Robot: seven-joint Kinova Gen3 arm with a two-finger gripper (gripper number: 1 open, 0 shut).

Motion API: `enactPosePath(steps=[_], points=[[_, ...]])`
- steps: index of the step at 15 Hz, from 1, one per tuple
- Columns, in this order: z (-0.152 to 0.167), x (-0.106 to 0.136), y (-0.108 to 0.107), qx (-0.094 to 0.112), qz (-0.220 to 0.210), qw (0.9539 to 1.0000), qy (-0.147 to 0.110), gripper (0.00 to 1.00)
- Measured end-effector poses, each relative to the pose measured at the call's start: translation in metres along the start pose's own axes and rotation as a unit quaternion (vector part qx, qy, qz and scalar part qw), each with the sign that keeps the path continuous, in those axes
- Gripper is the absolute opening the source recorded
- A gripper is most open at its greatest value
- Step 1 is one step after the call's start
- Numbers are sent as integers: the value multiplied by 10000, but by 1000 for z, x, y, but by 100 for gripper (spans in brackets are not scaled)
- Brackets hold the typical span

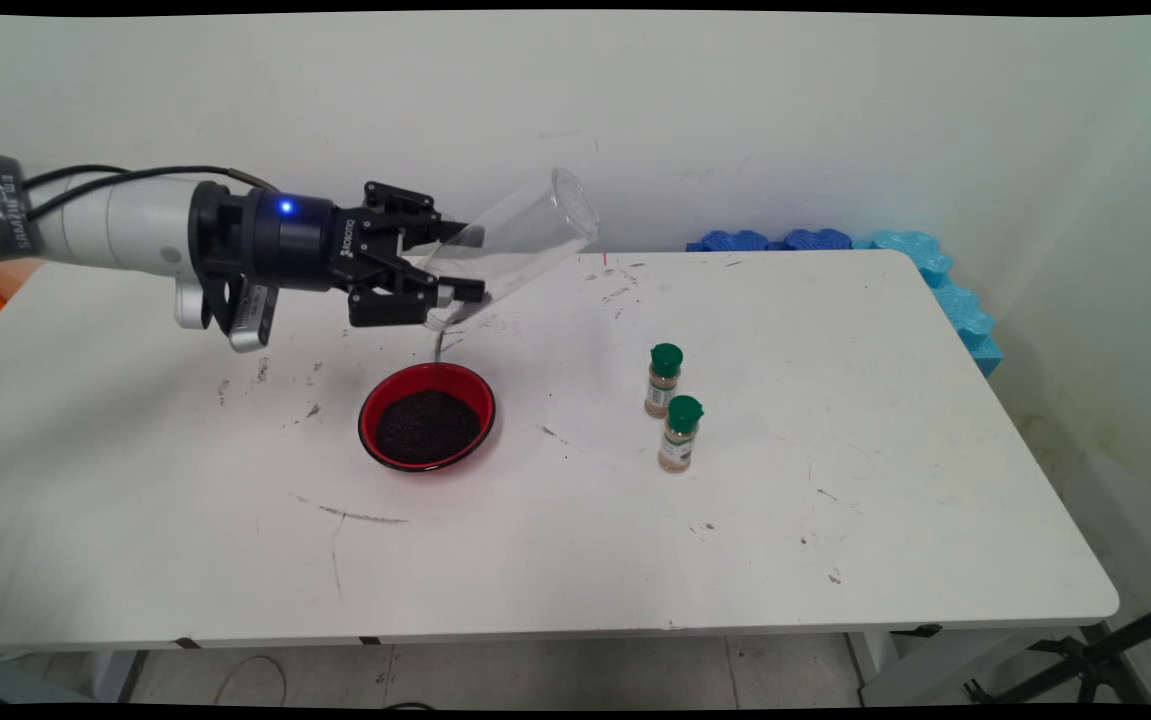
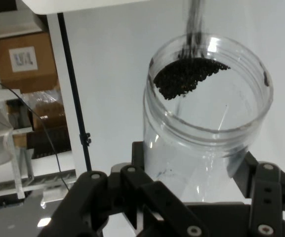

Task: Pour the black seasoning powder in the red bowl

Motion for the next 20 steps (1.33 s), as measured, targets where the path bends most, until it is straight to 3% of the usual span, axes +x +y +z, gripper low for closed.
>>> enactPosePath(steps=[10, 14, 16, 20], points=[[-2, -7, 4, -130, -56, 9996, -229, 0], [-5, -4, 6, -81, 428, 9989, -160, 0], [-5, -3, 9, -11, 896, 9959, -103, 0], [-4, -2, 14, 138, 1866, 9823, -28, 0]])
